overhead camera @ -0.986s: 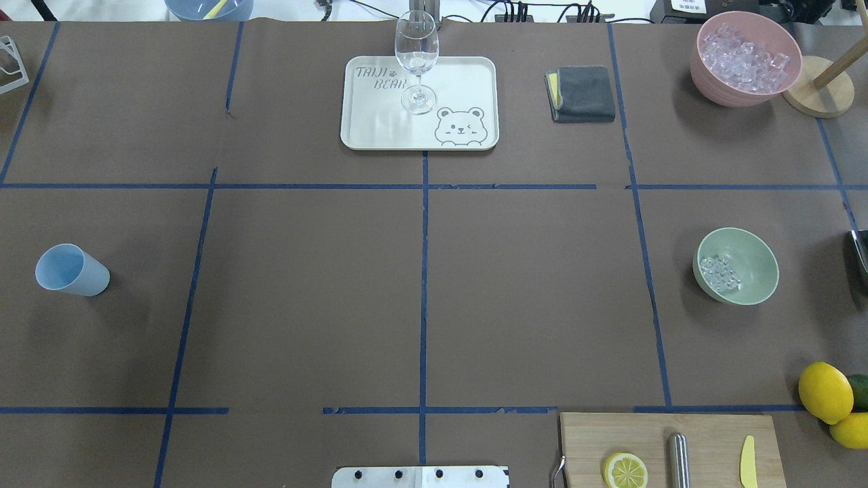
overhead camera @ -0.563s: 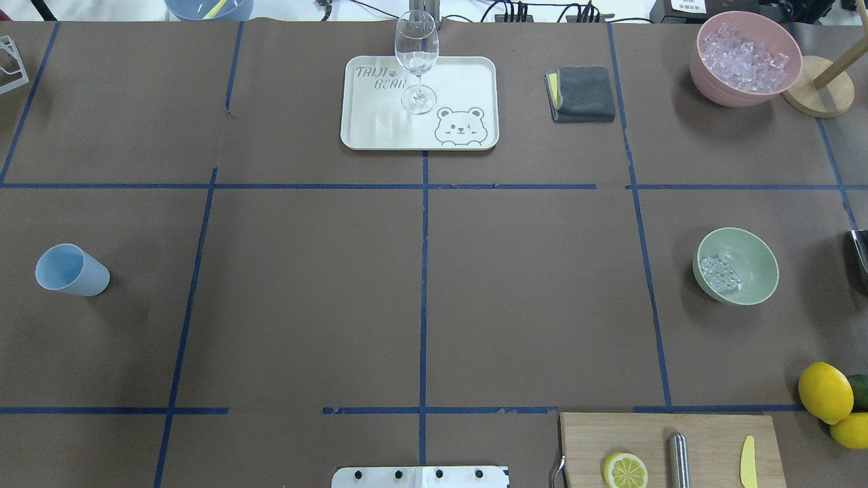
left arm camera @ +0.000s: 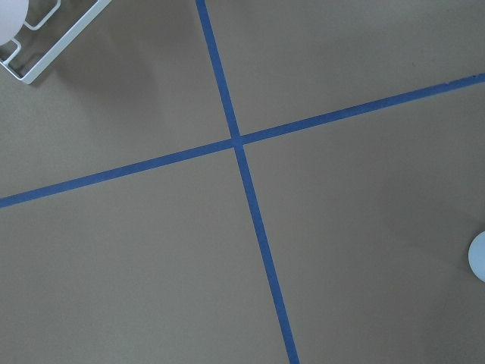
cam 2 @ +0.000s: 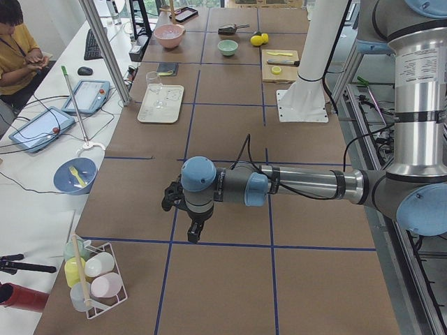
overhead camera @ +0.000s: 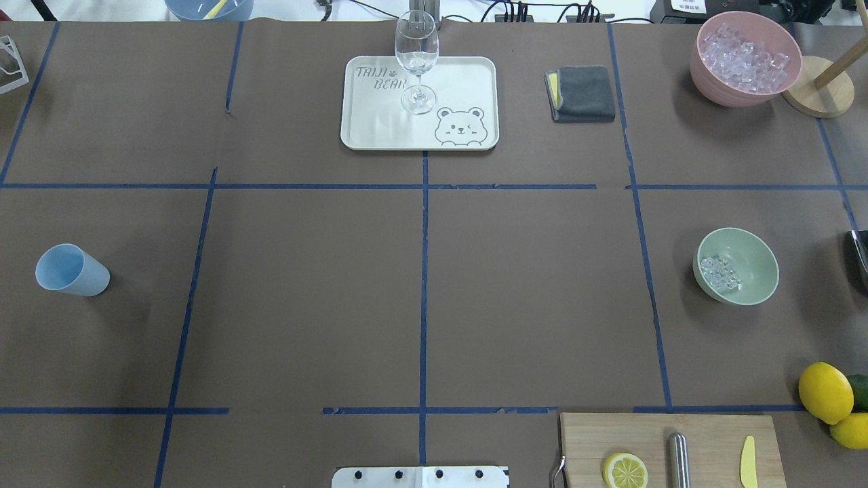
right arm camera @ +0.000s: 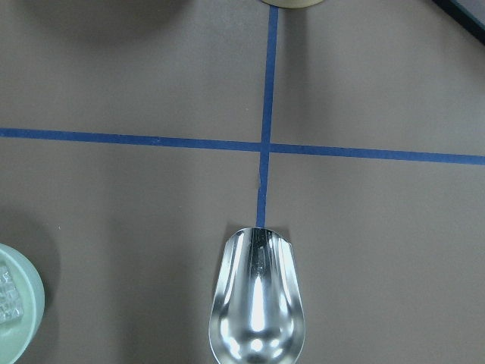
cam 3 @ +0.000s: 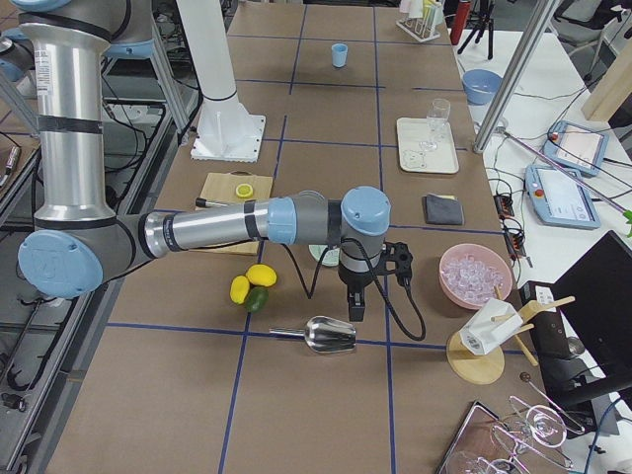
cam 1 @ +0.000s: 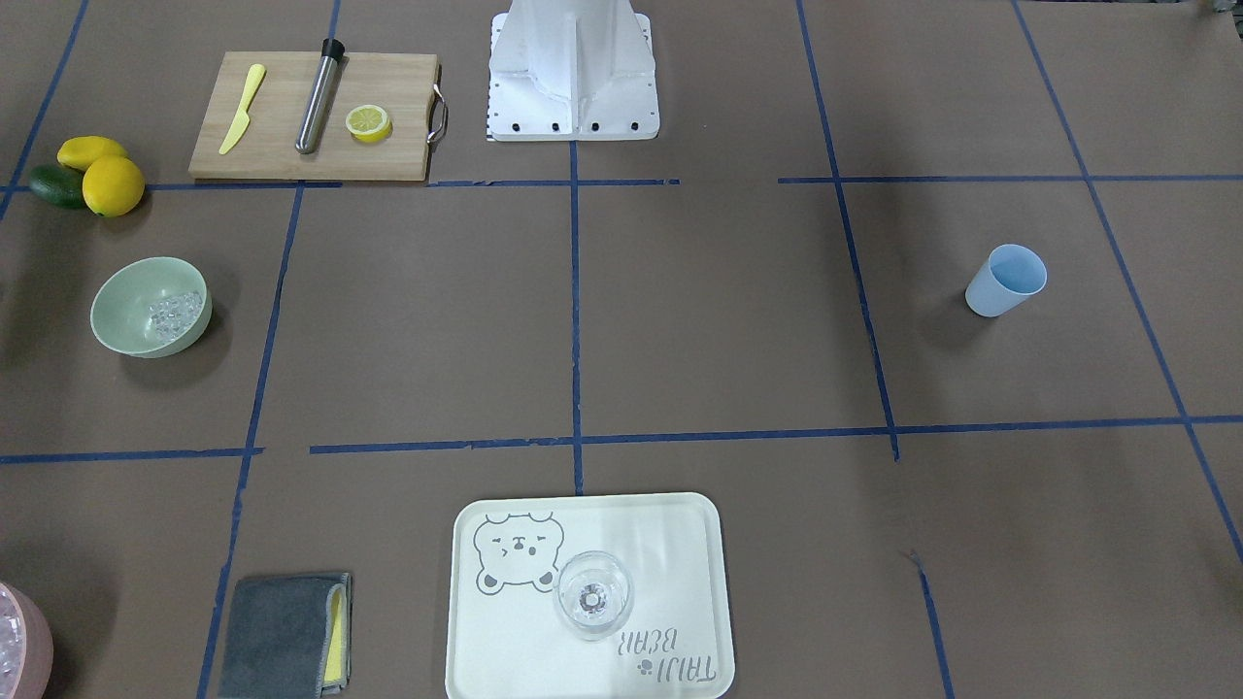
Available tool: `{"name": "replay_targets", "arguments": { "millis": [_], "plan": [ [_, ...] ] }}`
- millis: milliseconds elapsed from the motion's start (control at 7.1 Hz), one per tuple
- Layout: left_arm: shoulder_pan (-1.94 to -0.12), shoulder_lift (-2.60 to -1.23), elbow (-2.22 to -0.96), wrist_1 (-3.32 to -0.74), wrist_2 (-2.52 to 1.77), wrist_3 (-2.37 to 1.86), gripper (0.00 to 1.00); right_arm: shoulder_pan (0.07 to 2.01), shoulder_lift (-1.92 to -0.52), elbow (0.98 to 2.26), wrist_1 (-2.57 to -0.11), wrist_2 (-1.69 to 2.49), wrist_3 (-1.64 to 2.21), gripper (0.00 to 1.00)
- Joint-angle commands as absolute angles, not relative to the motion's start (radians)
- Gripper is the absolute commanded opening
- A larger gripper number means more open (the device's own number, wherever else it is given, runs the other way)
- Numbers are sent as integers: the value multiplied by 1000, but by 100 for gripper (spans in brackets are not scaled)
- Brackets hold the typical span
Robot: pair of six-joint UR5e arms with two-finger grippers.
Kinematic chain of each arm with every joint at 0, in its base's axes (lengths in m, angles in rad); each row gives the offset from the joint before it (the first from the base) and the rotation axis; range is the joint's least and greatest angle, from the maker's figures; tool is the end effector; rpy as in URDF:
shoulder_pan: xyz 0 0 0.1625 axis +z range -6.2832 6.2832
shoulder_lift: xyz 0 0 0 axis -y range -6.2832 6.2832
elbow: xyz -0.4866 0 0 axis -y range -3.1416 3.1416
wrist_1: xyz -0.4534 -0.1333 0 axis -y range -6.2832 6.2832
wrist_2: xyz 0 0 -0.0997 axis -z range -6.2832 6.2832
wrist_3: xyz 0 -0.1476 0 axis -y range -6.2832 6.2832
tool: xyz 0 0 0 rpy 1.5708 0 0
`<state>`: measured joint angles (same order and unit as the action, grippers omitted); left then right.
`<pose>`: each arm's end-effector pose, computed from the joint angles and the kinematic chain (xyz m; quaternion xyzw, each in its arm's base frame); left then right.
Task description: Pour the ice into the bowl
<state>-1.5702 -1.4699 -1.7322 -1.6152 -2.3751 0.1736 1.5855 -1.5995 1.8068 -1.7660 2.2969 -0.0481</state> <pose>-0.0267 -0.5134 0.7106 0.0818 0.3852 0.1004 0.9137 0.0431 -0.5302 0.6647 0.0168 -0.3548 -0.0178 0.9346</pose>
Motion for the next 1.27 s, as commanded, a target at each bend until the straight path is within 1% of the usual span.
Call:
{"name": "replay_targets", "arguments": {
  "millis": [0,282,422,563,845,986,1126],
  "plan": [
    [-1572,-1482,-1746,-1516,-2378,173,100,1585,-1606,1806,-1767,2293,-52,100],
    [-1571,-1489,-1734,-1500,-2378,173,100,1585,-1620,1792,-1766,2273,-139,100],
    [-1569,-1491,-1739,-1506,-2378,173,100,1583,-1617,1795,-1767,2276,-127,100],
    [-1569,-1508,-1741,-1509,-2376,176,100,1574,-1618,1769,-1767,2276,-126,100],
    [-1568,-1604,-1726,-1508,-2370,178,100,1568,-1599,1758,-1764,2275,-129,100],
    [-1568,-1614,-1724,-1508,-2368,178,100,1565,-1600,1753,-1766,2275,-130,100],
    [-1571,-1596,-1750,-1500,-2370,178,100,1554,-1598,1756,-1764,2275,-132,100]
  ]
}}
